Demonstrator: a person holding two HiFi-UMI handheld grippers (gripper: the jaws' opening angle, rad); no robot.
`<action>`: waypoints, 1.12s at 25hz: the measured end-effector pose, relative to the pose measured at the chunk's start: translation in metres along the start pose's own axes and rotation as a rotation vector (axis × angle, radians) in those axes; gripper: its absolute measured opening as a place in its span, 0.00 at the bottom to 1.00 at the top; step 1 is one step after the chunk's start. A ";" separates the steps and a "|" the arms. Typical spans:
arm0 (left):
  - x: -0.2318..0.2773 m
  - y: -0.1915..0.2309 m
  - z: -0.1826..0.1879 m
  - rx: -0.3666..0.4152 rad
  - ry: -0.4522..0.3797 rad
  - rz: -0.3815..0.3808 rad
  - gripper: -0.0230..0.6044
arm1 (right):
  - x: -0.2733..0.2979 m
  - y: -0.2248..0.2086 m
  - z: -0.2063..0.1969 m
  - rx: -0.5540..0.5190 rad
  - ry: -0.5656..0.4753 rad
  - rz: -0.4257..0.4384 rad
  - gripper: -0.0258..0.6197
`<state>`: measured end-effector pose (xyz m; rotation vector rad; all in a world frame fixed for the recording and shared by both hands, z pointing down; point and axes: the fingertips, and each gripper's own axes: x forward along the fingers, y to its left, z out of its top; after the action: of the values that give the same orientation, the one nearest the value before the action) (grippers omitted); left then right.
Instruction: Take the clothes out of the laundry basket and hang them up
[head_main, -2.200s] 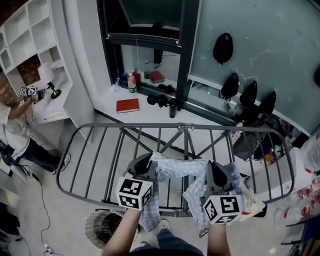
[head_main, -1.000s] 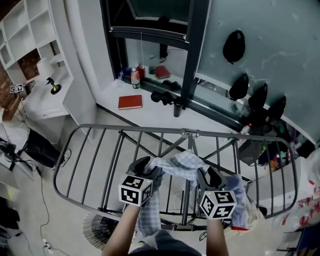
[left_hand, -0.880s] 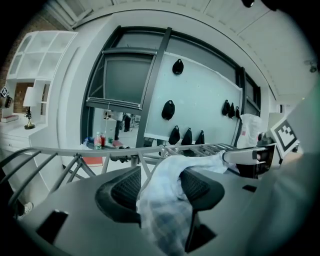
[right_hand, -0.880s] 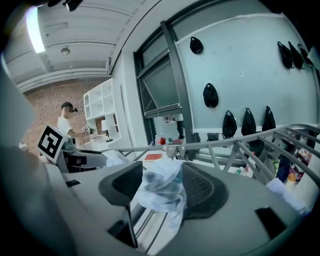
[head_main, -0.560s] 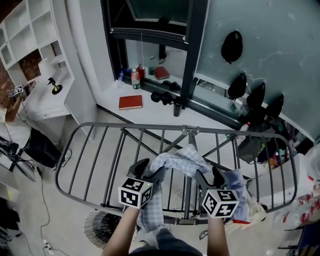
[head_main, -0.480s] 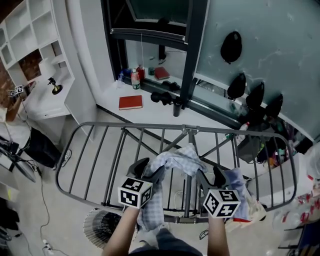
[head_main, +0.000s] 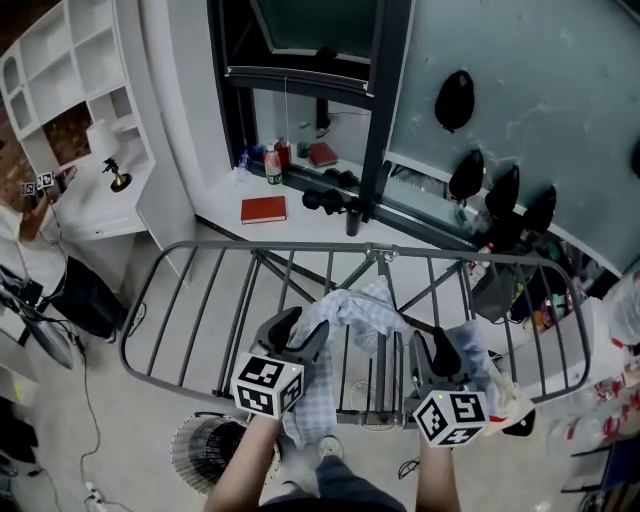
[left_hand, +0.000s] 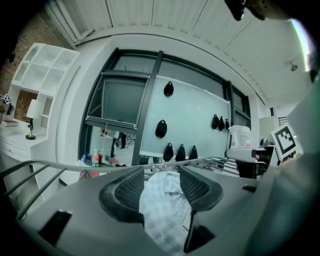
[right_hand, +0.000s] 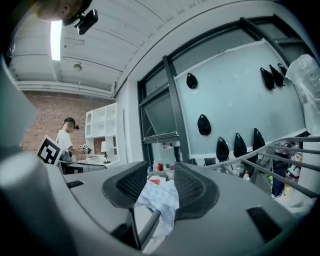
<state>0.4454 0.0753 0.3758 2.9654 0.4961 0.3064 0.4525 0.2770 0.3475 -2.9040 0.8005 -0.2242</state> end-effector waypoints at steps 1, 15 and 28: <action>-0.006 -0.003 0.003 0.006 -0.017 0.001 0.40 | -0.006 0.003 0.002 -0.007 -0.017 0.005 0.30; -0.113 -0.041 0.021 0.109 -0.161 0.002 0.08 | -0.099 0.053 0.007 -0.067 -0.121 -0.008 0.07; -0.178 -0.074 0.000 0.128 -0.145 -0.027 0.07 | -0.170 0.084 -0.004 -0.097 -0.127 -0.024 0.04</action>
<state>0.2580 0.0859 0.3327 3.0707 0.5570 0.0577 0.2655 0.2932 0.3199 -2.9831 0.7767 -0.0028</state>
